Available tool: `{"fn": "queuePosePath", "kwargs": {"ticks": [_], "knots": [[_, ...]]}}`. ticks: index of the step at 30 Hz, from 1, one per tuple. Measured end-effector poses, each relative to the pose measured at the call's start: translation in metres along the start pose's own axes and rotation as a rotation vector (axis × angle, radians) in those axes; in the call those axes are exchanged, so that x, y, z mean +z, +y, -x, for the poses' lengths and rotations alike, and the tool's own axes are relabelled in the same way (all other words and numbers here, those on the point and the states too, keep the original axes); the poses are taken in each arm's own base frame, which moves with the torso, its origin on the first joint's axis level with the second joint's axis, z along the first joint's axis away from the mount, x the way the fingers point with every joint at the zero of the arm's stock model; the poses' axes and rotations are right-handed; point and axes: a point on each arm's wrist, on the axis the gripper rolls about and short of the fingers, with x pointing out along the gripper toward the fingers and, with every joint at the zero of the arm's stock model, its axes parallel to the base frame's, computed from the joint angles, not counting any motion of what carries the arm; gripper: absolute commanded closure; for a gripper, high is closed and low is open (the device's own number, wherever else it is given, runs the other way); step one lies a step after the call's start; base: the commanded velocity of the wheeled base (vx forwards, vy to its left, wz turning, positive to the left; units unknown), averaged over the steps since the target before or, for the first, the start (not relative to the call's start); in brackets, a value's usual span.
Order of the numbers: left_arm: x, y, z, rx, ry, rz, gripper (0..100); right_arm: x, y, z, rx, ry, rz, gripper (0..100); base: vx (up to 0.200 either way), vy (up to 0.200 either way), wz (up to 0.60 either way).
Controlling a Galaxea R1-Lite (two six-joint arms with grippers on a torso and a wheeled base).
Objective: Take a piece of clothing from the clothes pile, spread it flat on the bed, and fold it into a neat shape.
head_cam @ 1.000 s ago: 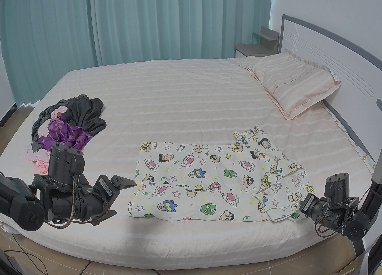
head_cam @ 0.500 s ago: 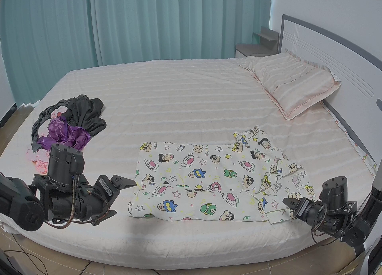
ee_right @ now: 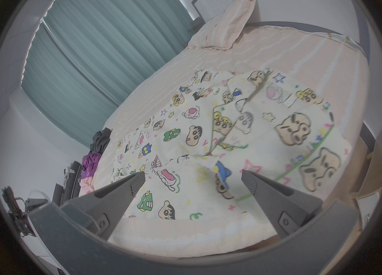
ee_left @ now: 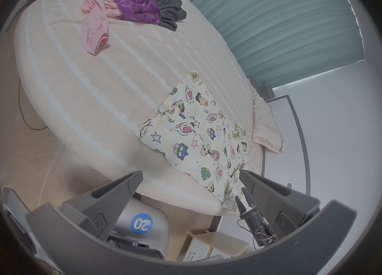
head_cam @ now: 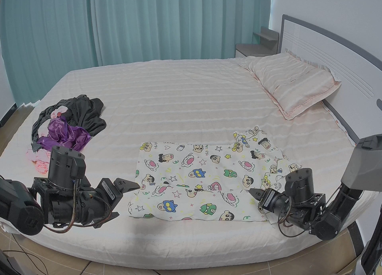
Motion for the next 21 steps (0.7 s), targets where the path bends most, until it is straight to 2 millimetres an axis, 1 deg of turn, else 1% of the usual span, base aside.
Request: {"fn": "queuePosePath", "kwargs": {"ticks": [2, 11, 17, 21], "knots": [[0.000, -0.001, 0.001, -0.009, -0.002, -0.003, 0, -0.004, 0.007, -0.009, -0.003, 0.021, 0.014, 0, 0.000, 0.000, 0.00], [-0.001, -0.002, 0.002, -0.035, -0.012, -0.009, 0, -0.017, 0.030, -0.033, 0.004, 0.076, 0.055, 0, 0.000, 0.000, 0.00], [-0.002, -0.001, 0.002, -0.033, -0.008, -0.010, 0, -0.022, 0.034, -0.051, 0.003, 0.077, 0.058, 0, 0.000, 0.000, 0.00], [-0.003, 0.000, 0.003, -0.032, -0.006, -0.015, 0, -0.017, 0.035, -0.062, 0.001, 0.055, 0.042, 0, 0.000, 0.000, 0.00]]}}
